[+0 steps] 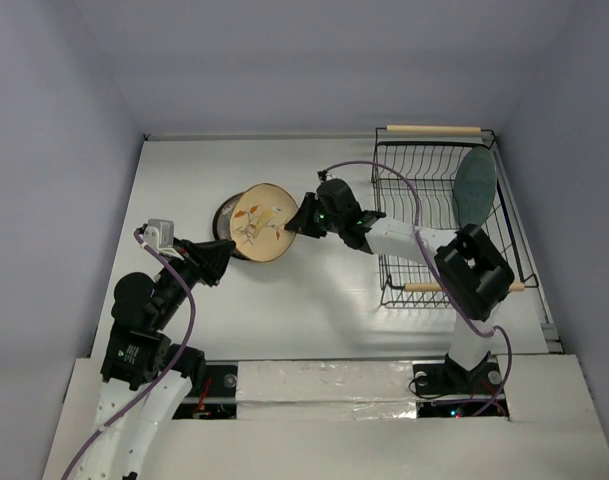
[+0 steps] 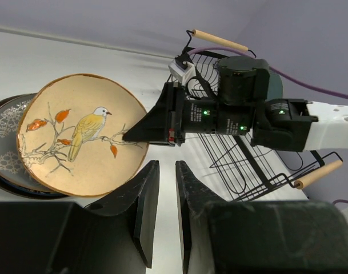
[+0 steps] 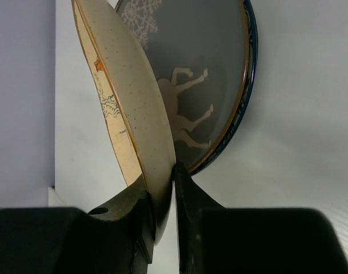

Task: Unload the plates from the dish rack

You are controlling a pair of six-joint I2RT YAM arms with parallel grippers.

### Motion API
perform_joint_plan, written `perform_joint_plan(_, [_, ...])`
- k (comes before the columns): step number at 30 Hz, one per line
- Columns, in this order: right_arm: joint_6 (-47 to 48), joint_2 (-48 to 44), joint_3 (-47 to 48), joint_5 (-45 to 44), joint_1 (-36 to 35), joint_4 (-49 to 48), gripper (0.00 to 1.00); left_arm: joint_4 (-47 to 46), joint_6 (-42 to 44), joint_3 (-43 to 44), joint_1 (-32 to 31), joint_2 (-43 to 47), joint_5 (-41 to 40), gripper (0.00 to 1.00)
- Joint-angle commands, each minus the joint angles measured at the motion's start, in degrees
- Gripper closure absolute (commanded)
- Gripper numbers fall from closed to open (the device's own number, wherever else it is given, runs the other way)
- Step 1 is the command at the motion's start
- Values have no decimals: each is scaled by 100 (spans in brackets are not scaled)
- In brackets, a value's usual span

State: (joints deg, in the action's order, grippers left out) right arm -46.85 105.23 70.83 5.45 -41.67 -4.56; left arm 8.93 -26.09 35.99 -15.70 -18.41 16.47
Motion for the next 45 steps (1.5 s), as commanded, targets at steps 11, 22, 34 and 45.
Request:
perform_joint_plan(11, [-703, 832, 739, 132, -140, -1312, 77, -199, -2, 5, -29, 31, 6, 85])
perform_joint_plan(22, [623, 1035, 1531, -439, -464, 673, 34, -207, -11, 5, -29, 40, 23, 84])
perform_joint_plan(34, [1424, -405, 670, -1879, -465, 1650, 9, -207, -10, 5, -29, 75, 32, 84])
perform_joint_plan(45, [1986, -2568, -209, -4368, 1124, 2617, 100, -199, -37, -13, -29, 145, -12, 83])
